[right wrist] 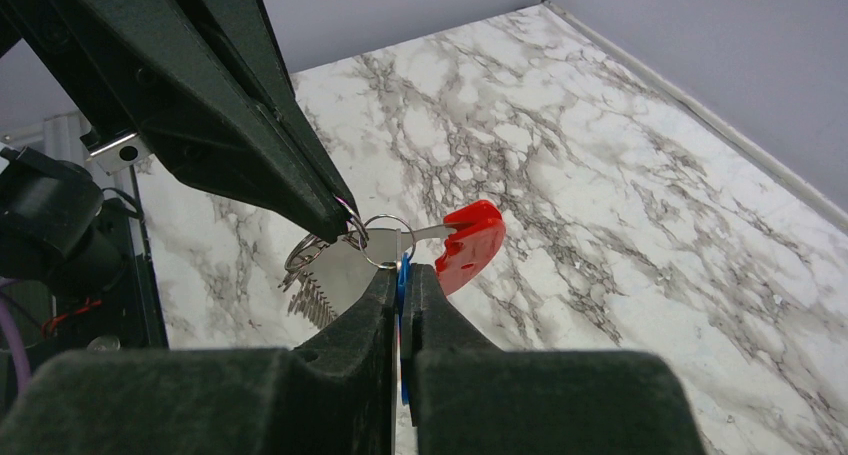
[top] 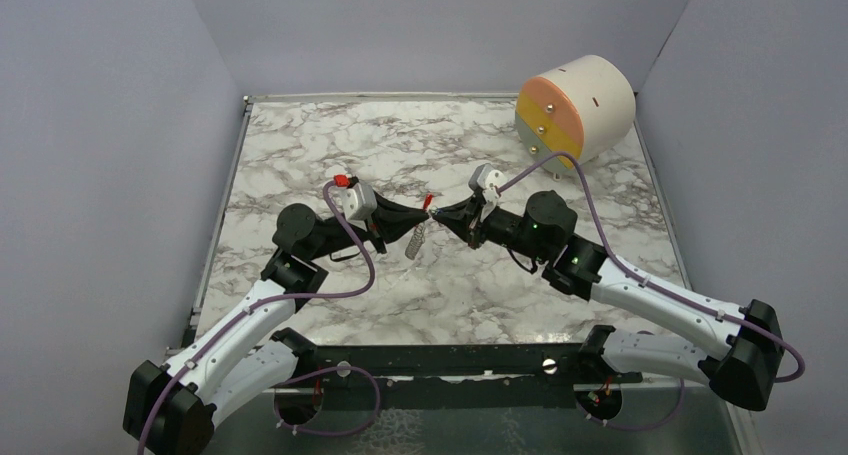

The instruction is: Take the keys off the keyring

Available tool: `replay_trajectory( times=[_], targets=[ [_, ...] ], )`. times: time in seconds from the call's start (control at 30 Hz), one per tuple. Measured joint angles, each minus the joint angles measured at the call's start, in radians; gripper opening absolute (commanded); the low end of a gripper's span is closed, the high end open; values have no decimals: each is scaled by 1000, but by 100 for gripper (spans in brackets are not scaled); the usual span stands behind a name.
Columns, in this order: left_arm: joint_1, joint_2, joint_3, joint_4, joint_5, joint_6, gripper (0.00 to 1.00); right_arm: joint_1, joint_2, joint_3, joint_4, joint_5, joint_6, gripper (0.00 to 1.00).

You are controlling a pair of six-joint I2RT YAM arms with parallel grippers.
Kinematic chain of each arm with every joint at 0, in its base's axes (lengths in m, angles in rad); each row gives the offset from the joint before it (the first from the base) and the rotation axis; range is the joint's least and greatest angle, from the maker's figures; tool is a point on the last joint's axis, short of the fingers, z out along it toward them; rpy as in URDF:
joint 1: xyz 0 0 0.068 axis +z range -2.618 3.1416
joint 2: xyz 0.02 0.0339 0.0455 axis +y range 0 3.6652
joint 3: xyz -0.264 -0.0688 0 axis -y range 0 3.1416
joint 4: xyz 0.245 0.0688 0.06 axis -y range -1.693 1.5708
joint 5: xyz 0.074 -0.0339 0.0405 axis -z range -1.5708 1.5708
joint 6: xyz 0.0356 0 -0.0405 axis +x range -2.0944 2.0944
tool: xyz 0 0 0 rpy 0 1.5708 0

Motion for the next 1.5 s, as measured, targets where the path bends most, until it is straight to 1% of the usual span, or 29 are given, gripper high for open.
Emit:
replay_trajectory(
  times=[0.53,0.87,1.2,1.33,1.5],
  targets=[
    [0,1,-16,13,-3,4,0,10,-32,17,-65,13,-19,1],
    [-5,11,-16,47,-2,4,0,13,-48,63,-143,9,-35,1],
    [-5,24,-16,46,13,24,0,13,-47,108,-232,5,-47,1],
    [-9,24,-12,20,14,60,0,15,-32,147,-283,5,-57,1],
    [-9,24,7,-52,14,111,0,15,5,201,-354,10,-66,1]
  ],
)
